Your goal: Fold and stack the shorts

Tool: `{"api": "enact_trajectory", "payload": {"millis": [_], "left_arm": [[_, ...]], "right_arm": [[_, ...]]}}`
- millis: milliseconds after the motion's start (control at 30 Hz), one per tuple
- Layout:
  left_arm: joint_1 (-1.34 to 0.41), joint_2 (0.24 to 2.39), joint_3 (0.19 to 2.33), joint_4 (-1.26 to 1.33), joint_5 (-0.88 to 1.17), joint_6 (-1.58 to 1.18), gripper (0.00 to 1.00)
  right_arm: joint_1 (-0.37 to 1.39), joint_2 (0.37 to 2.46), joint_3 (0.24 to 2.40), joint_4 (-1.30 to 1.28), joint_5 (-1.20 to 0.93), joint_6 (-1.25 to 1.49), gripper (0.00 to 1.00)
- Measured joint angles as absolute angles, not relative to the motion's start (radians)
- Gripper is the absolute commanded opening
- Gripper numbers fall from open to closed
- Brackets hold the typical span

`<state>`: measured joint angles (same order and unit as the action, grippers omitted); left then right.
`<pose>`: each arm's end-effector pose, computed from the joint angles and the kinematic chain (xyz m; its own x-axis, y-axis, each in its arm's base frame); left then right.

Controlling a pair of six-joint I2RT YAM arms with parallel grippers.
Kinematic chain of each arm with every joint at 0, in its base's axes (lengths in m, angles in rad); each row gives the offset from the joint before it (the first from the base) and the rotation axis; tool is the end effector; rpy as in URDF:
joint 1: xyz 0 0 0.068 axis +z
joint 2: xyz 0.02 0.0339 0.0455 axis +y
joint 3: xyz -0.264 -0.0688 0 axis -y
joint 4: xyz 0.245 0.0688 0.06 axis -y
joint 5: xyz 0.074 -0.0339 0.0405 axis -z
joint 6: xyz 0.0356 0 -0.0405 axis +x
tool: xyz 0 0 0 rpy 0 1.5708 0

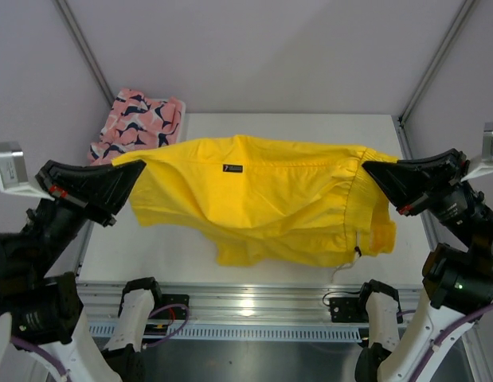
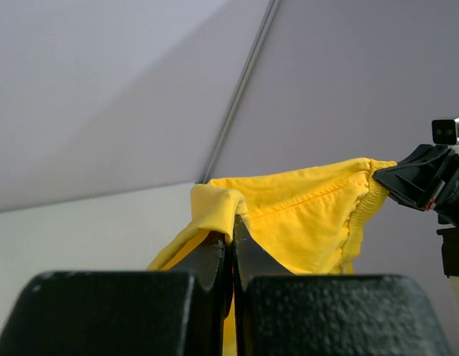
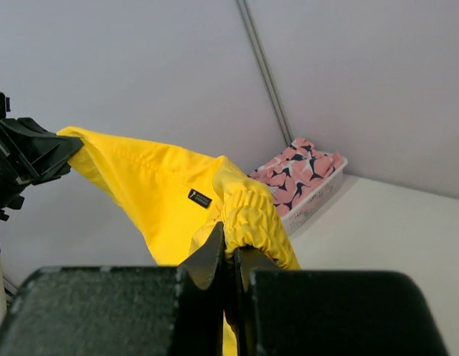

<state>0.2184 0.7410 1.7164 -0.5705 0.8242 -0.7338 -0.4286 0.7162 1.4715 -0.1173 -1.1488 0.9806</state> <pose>0.0088 -0.0248 0.5669 -0.0569 -0.4785 -0.8762 0.6374 0.6581 -0.4008 0.0401 0.0174 0.5512 -0.1109 0.4248 -0.8985 -0.7263 0.5825 0.3650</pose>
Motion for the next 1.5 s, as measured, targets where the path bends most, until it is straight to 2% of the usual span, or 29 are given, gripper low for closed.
{"api": "enact_trajectory", "payload": {"millis": [200, 500, 700, 933, 1067, 1167, 1300, 1500], "left_arm": [[0.218, 0.714, 1.758, -0.621, 0.808, -0.713, 0.0], [0.086, 0.759, 1.87, -0.788, 0.694, -0.648, 0.0], [-0.018, 0.763, 1.961, -0.887, 0.579, -0.584, 0.0], [-0.044, 0.709, 1.948, -0.885, 0.505, -0.55, 0.0], [-0.113, 0.605, 1.901, -0.87, 0.366, -0.522, 0.0], [-0.21, 0.546, 1.871, -0.854, 0.252, -0.512, 0.0], [-0.334, 0.535, 1.809, -0.804, 0.146, -0.503, 0.0], [-0.416, 0.566, 1.687, -0.809, -0.015, -0.486, 0.0]], "right_arm": [[-0.363, 0.718, 1.548, -0.157, -1.127, 0.963, 0.0], [-0.204, 0.809, 1.819, -0.458, -1.032, 0.799, 0.0], [-0.113, 0.808, 1.833, -0.583, -0.98, 0.712, 0.0], [-0.041, 0.741, 1.853, -0.612, -0.893, 0.662, 0.0], [0.131, 0.651, 1.862, -0.611, -0.724, 0.594, 0.0], [0.325, 0.602, 1.836, -0.614, -0.54, 0.538, 0.0], [0.57, 0.596, 1.752, -0.589, -0.307, 0.479, 0.0], [0.822, 0.625, 1.62, -0.625, 0.027, 0.405, 0.0]]}}
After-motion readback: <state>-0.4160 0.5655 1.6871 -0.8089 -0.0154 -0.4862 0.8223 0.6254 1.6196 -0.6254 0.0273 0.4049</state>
